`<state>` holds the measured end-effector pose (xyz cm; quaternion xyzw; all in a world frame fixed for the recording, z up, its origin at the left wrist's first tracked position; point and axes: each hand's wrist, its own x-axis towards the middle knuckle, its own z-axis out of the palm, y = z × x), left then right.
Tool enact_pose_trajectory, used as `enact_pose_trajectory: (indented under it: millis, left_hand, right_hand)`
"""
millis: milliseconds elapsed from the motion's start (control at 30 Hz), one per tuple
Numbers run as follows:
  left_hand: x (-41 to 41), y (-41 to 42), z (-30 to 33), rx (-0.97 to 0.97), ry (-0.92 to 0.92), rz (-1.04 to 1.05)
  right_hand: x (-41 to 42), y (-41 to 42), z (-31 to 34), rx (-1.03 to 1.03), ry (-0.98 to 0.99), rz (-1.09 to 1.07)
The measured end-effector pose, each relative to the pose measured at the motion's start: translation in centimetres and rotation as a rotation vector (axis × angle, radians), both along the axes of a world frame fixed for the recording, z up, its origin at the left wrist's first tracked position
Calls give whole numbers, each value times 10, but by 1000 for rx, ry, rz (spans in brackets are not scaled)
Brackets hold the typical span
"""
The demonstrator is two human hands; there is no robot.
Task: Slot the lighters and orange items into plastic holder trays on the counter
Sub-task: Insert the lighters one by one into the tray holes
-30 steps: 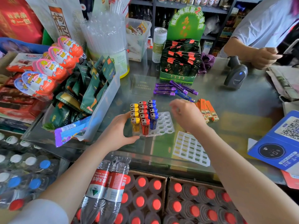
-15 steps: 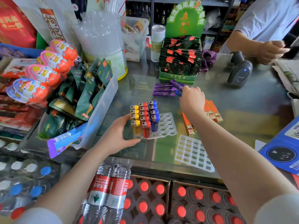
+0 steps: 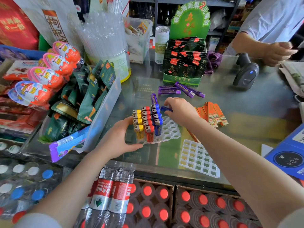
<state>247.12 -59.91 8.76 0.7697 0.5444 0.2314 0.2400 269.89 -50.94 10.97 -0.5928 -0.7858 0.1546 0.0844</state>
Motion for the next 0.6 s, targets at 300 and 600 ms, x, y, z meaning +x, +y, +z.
enact_pose_trajectory:
  millis: [300, 600]
  left_hand:
    - [-10, -14, -7, 37, -11, 58]
    - [-7, -17, -4, 7, -60, 46]
  right_hand:
    - [-2, -1, 14, -47, 316, -54]
    - [7, -42, 18, -656, 1580, -330]
